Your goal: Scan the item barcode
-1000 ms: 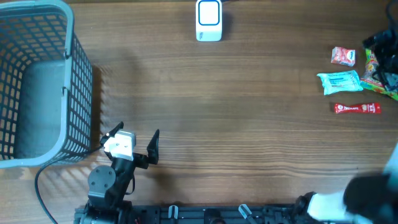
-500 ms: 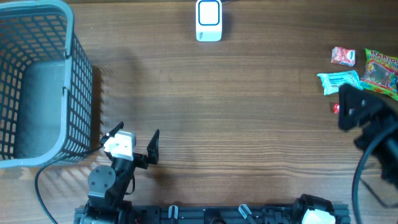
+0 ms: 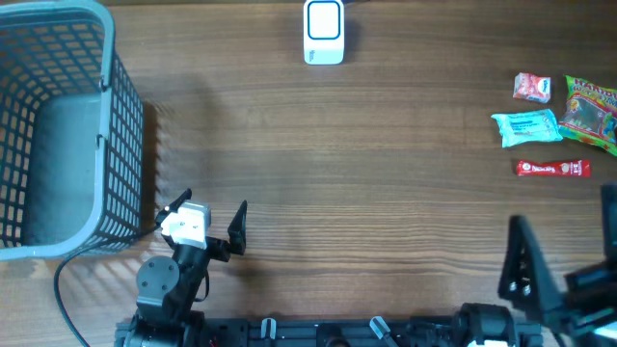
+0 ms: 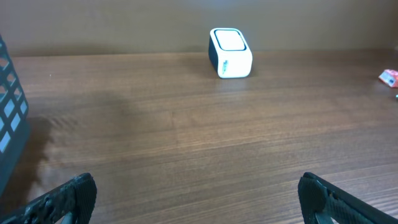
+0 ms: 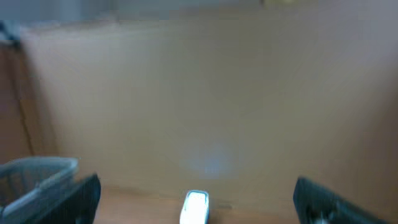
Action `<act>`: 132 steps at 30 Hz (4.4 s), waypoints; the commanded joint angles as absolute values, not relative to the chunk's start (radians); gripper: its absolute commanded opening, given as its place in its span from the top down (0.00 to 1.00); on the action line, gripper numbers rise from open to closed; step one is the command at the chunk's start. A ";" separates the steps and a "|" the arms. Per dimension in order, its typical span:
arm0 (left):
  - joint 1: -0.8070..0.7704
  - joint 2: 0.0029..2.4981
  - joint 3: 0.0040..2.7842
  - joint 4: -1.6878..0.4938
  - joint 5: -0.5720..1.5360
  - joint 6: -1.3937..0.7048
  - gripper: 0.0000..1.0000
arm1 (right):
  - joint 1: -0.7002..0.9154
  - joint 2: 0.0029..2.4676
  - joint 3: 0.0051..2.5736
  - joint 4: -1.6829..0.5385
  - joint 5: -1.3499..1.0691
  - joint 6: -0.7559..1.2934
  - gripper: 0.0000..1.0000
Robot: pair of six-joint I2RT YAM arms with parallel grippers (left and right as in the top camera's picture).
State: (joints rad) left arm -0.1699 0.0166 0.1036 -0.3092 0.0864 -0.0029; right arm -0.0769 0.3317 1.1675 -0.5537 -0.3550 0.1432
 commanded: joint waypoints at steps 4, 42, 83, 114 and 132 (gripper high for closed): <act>-0.165 0.015 0.095 -0.306 0.077 -0.012 0.00 | 0.008 0.144 0.717 -0.168 -0.325 0.157 0.00; -0.165 0.015 0.095 -0.306 0.077 -0.012 0.00 | 0.069 0.003 0.005 -0.002 -0.055 0.000 0.00; -0.077 0.015 0.006 -0.076 0.023 0.117 0.00 | 0.069 0.005 0.005 0.000 -0.055 -0.076 0.00; -0.022 0.005 0.006 -0.074 0.007 0.012 0.00 | 0.069 0.005 0.005 0.000 -0.055 -0.076 0.00; -0.022 0.005 0.006 -0.074 0.007 0.012 0.00 | 0.069 0.005 0.005 0.000 -0.055 -0.076 0.00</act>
State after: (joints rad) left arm -0.0303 0.0147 0.0185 -0.0811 0.0193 0.0162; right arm 0.0631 0.0135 0.0063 -0.0032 -0.0692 -0.0586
